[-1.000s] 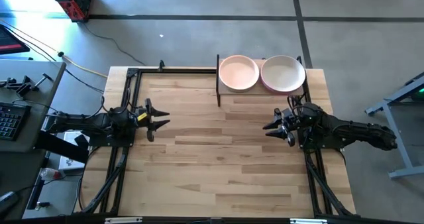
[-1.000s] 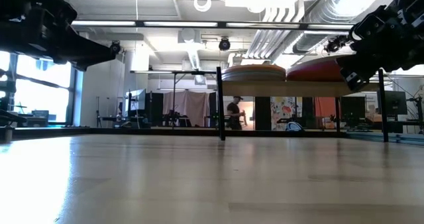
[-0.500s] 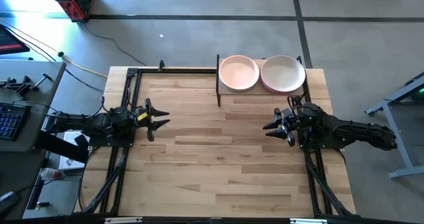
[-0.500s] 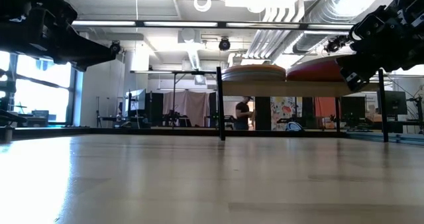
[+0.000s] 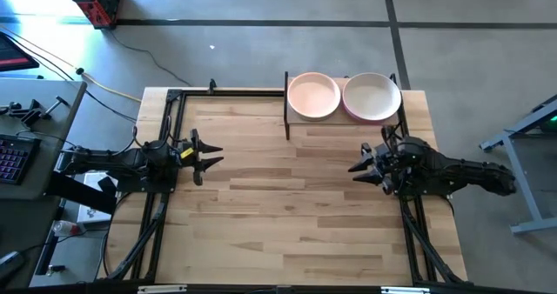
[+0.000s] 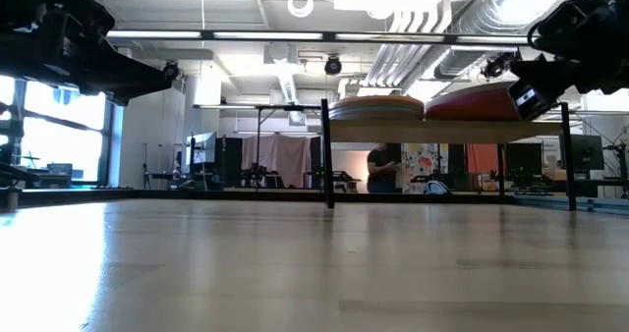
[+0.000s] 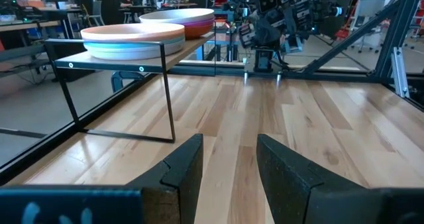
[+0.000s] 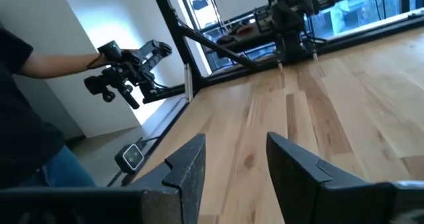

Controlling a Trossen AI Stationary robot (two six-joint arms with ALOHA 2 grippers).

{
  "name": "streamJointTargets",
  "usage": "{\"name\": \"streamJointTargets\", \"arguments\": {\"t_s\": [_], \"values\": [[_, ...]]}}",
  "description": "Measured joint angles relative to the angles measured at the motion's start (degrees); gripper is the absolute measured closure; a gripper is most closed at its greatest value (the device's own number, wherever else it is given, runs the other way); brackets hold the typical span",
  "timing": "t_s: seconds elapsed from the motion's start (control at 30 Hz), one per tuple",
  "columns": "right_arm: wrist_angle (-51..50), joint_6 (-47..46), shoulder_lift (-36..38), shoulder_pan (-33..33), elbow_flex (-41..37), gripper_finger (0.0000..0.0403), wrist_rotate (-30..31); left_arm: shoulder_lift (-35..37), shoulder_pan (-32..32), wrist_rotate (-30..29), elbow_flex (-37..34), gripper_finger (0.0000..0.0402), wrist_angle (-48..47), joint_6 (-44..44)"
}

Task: Place and stack plates onto a shelf
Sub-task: Return to Home Position

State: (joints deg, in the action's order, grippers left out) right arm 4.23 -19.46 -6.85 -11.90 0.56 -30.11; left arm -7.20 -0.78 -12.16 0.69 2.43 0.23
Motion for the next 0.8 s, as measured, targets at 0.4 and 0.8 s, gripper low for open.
{"name": "streamJointTargets", "arguments": {"t_s": [0.4, 0.8], "values": [[0.0, 0.0, 0.61, 0.0, 0.0, 0.0261, 0.0, 0.24, -0.02, 0.0, 0.0, 0.0271, 0.03, 0.0], [0.0, 0.0, 0.45, 0.0, 0.0, 0.0261, 0.0, 0.24, -0.02, 0.01, 0.0, 0.0271, 0.01, 0.0]]}}
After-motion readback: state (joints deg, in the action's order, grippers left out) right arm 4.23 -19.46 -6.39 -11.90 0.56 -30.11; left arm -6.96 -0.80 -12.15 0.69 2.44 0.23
